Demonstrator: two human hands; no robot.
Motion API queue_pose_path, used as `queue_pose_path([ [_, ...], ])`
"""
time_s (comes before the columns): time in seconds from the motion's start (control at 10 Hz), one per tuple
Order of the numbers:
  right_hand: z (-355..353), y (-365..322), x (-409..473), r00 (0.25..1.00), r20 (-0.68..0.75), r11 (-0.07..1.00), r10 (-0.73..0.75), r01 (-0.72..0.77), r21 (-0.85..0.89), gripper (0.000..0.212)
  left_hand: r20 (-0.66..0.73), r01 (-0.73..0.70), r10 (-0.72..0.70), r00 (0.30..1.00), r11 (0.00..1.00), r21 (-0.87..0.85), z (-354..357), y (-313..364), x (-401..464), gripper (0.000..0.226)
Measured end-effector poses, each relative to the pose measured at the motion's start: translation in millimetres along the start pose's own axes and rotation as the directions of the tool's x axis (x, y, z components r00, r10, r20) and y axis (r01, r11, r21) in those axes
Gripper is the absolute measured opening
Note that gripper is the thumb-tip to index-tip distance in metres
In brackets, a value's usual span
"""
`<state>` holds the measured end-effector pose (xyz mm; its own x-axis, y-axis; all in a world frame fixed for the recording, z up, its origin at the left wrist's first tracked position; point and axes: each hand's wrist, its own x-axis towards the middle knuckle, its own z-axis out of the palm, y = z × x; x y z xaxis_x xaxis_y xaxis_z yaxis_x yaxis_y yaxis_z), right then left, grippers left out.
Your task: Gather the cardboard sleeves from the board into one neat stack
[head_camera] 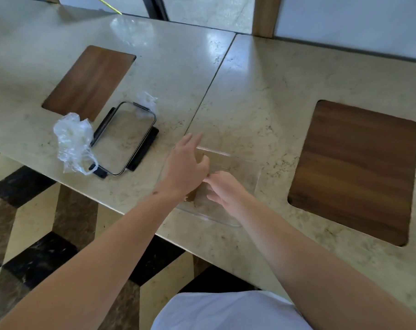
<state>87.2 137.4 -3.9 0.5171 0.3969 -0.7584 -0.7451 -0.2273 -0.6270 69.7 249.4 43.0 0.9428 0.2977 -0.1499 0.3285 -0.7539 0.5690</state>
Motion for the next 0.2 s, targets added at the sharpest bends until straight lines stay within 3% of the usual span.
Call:
queue_pose_path([
  [0.1, -46, -19, -31, 0.998, -0.020, 0.994, -0.058, 0.056, -0.095, 0.026, 0.060, -0.168, 0.165, 0.985, 0.984, 0.062, 18, 33, 9, 0.057],
  [0.2, -98, -38, -71, 0.971, -0.203, 0.963, -0.128, 0.073, -0.259, 0.036, 0.219, -0.285, 0.246, 0.944, 0.943, 0.170, 32, 78, 25, 0.056],
])
